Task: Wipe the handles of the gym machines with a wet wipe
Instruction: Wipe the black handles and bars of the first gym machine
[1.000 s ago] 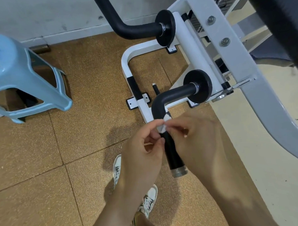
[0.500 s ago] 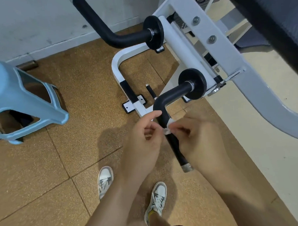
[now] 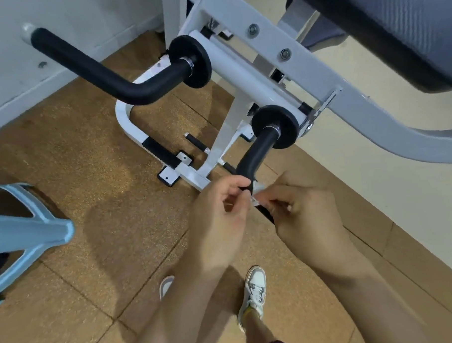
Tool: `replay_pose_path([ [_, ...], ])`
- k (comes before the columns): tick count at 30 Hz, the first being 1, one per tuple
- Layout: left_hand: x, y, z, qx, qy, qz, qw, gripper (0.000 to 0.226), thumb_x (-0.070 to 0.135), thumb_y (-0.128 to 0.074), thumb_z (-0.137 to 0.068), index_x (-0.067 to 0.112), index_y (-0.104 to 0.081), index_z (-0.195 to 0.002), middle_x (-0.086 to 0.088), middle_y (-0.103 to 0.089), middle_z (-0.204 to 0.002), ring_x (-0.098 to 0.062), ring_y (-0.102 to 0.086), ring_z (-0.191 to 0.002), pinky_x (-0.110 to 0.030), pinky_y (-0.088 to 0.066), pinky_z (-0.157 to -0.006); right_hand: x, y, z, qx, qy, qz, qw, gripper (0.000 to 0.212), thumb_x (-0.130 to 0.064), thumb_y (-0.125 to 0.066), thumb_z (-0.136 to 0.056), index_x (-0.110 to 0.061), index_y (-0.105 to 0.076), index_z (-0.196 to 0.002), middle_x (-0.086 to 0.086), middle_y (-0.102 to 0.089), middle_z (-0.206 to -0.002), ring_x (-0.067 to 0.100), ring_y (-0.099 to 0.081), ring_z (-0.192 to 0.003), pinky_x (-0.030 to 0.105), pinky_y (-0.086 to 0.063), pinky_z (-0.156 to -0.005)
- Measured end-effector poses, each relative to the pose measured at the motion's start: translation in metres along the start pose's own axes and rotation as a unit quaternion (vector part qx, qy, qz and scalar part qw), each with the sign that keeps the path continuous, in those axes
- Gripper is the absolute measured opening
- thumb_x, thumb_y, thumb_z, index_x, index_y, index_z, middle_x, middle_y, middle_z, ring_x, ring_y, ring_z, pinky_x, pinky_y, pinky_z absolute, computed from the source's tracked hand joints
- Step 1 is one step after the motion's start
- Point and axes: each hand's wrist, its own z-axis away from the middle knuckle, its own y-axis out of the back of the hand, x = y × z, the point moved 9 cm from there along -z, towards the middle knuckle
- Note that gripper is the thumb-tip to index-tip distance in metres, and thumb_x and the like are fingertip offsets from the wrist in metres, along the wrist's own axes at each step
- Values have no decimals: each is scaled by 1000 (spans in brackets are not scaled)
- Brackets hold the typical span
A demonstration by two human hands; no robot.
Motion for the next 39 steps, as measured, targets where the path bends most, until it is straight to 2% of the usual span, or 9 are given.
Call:
replay_pose_path([
  [6, -8, 10, -9, -20, -6, 22, 1000, 24, 16, -59, -92, 30, -66, -111, 14, -68, -96, 0, -63, -93, -15, -50, -79, 10, -6, -26, 60, -90, -12, 994, 18, -7, -66, -85, -20, -74, -95, -3, -67, -83, 11, -57, -71, 21, -45, -62],
  [9, -7, 10, -15, -36, -23, 13, 999, 31, 19, -59, -92, 29, -62, -122, 10, -66, -98, -6, -64, -90, -18, -52, -77, 2, -5, -8, 50, -88, 7, 995, 21, -9, -66, -86, -21, -74, -101, -2, -61, -78, 14, -55, -67, 20, -38, -55],
  [17, -5, 10, -36, -2, -3, 0, 1000, 22, 20, -63, -90, 36, -69, -104, 12, -69, -92, 0, -65, -84, -17, -52, -73, 7, -13, -32, 83, -102, -37, 991, 20, -8, -68, -81, -23, -77, -92, -7, -54, -85, 1, -45, -71, 6, -32, -59],
  [20, -4, 8, -40, -15, 11, 30, 999, 28, 14, -63, -90, 39, -67, -101, 6, -67, -89, 2, -63, -73, -12, -50, -66, 7, -13, -33, 68, -84, -67, 992, 21, -9, -67, -81, -25, -77, -92, -10, -52, -84, 0, -45, -74, 6, -35, -61],
  [23, 1, 3, -45, -25, 20, 39, 999, 28, 11, -62, -90, 33, -68, -107, 5, -64, -93, 5, -60, -66, -6, -47, -59, 39, -8, -60, 113, -140, -82, 980, 16, -10, -68, -84, -18, -76, -95, -7, -56, -87, 3, -50, -75, 9, -36, -64],
  [25, 6, 0, -51, -34, 11, 14, 999, 28, 13, -61, -91, 34, -67, -109, 9, -62, -96, 7, -60, -73, -6, -46, -62, 46, -9, -61, 124, -177, -92, 972, 16, -11, -67, -85, -17, -76, -98, -8, -53, -86, 1, -47, -73, 6, -36, -66],
  [29, 12, -5, -66, -74, 7, -33, 997, 36, 15, -61, -90, 46, -62, -109, 9, -59, -91, -1, -58, -79, -15, -48, -71, 24, -9, -42, 103, -131, -116, 979, 25, -2, -67, -81, -20, -76, -96, -13, -45, -75, -7, -45, -69, 5, -36, -65],
  [33, 23, -8, -75, -84, -24, -111, 990, 31, 16, -61, -89, 35, -68, -113, 14, -60, -91, -4, -57, -85, -9, -44, -73, 64, -3, -66, 134, -226, -97, 960, 21, -3, -66, -84, -18, -76, -96, -11, -47, -74, 8, -52, -69, 5, -34, -60],
  [39, 25, -9, -84, -72, -21, -139, 987, 24, 20, -61, -89, 33, -70, -108, 16, -63, -92, 3, -58, -87, -9, -44, -71, 41, -3, -54, 128, -175, -91, 972, 25, -2, -65, -78, -21, -77, -89, -8, -54, -73, 3, -46, -64, 6, -34, -59],
])
